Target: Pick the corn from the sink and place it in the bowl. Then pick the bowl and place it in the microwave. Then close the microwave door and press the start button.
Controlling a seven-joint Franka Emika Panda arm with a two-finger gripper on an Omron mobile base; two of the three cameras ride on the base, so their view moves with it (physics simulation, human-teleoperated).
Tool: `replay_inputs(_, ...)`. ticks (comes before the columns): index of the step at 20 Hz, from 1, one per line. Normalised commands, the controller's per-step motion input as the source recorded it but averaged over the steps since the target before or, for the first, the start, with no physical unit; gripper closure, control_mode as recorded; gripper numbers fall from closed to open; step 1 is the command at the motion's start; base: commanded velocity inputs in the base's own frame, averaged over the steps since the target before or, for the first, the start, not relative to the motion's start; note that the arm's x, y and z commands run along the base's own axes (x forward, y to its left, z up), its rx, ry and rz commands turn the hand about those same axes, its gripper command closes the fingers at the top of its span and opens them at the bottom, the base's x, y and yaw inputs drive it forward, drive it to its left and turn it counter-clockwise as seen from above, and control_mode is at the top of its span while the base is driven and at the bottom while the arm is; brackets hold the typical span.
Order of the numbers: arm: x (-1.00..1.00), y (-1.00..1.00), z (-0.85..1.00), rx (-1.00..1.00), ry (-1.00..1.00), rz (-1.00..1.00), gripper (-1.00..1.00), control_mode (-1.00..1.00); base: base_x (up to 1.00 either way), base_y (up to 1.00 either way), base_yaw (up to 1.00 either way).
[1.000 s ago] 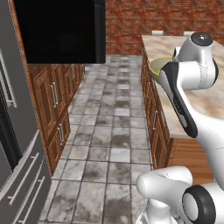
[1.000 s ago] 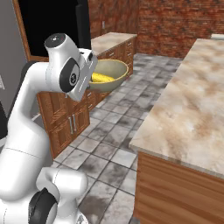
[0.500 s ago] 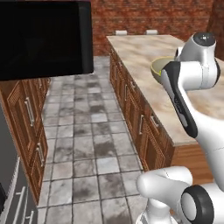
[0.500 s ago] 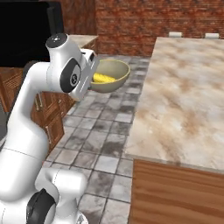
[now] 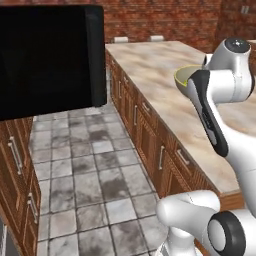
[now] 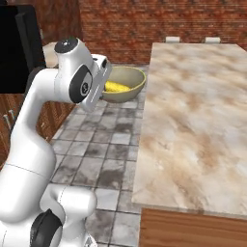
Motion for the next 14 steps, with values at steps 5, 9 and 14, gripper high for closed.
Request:
replay_inputs(5, 0.0, 0.0, 0.0, 0.0, 0.0, 0.0, 1.0, 1.0, 0.64, 0.49, -0.21)
replay_inputs(9, 0.0, 0.0, 0.0, 0.0, 0.0, 0.0, 1.0, 1.0, 0.76, 0.28, -0.15)
replay_inputs(14, 0.0, 0.0, 0.0, 0.0, 0.0, 0.0, 1.0, 1.0, 0.81, 0.3, -0.11)
